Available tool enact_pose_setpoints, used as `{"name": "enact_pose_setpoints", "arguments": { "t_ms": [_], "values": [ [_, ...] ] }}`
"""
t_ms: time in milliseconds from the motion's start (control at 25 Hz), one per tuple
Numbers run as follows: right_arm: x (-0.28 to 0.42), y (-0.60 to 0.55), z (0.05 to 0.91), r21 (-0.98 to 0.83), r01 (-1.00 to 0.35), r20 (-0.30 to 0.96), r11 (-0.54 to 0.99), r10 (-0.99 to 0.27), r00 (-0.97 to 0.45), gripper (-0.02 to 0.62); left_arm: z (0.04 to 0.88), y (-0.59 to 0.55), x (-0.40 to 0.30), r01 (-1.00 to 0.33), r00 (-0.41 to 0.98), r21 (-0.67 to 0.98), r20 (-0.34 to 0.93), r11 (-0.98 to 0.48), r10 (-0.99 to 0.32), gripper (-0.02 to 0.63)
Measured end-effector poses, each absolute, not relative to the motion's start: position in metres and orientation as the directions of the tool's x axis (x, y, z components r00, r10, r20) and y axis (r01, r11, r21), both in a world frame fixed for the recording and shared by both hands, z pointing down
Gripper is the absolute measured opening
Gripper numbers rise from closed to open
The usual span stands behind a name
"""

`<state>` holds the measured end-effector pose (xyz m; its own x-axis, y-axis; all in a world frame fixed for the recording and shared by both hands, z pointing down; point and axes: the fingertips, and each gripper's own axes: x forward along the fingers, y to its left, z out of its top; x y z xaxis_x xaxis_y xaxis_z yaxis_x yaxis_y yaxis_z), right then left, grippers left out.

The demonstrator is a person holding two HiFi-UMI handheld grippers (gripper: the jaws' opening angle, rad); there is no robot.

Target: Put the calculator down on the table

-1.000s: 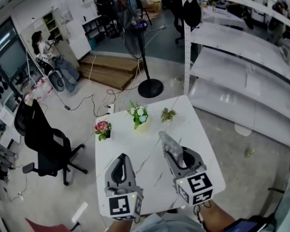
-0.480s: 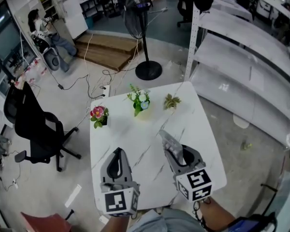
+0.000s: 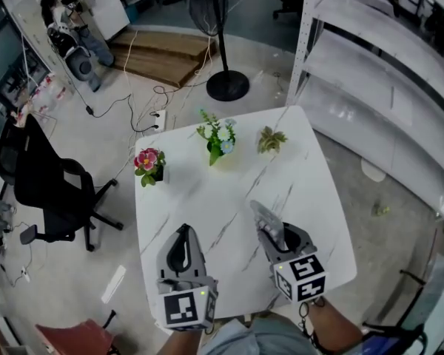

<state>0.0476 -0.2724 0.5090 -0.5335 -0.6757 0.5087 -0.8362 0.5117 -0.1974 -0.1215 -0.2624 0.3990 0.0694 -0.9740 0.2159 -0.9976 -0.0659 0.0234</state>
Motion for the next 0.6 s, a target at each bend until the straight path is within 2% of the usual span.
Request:
{"name": "enact_pose_setpoints", "arguments": {
  "t_ms": [600],
  "values": [
    [0.047, -0.278, 0.589, -0.268, -0.865, 0.655, 0.424, -0.579, -0.486, 0.147, 0.434, -0.279, -0.134, -0.997, 0.066, 0.05, 0.283, -0.055, -0.957, 0.008]
  ]
}}
